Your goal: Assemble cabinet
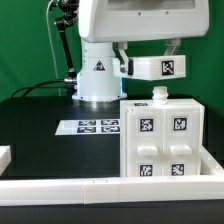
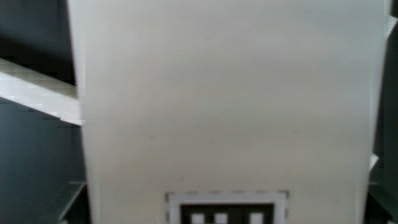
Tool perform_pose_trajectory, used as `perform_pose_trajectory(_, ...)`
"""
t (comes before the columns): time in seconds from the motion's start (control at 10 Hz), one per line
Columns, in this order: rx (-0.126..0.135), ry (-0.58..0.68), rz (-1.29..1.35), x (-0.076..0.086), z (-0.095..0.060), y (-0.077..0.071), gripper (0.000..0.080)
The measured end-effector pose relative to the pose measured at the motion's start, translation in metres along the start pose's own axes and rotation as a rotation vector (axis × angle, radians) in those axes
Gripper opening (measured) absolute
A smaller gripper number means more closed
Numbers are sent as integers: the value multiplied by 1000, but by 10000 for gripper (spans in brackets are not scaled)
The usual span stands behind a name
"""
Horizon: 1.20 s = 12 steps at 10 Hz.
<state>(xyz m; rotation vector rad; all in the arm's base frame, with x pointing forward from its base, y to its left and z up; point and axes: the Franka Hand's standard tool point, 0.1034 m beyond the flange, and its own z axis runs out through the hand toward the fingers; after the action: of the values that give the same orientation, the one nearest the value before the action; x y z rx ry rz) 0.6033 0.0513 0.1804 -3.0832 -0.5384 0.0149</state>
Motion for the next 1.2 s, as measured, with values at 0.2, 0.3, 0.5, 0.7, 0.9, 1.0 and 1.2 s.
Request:
perform_pose_trajectory(0.2, 3, -10, 0, 5, 5, -4, 544)
perform_pose_trajectory(0.3, 3, -11, 1, 4, 5, -4, 544)
perform_pose_trajectory(0.5, 4, -12, 0, 4, 6, -4, 544)
perform_pose_trajectory(0.7, 5, -14, -5, 9, 9, -12, 544)
perform_pose_trajectory(0.9, 4, -10, -8, 16, 12, -11, 544)
perform_pose_trajectory(1.0, 3, -8, -8, 19, 12, -11, 544)
perform_pose_trajectory(1.2, 2, -5, -10, 19, 13, -11, 544)
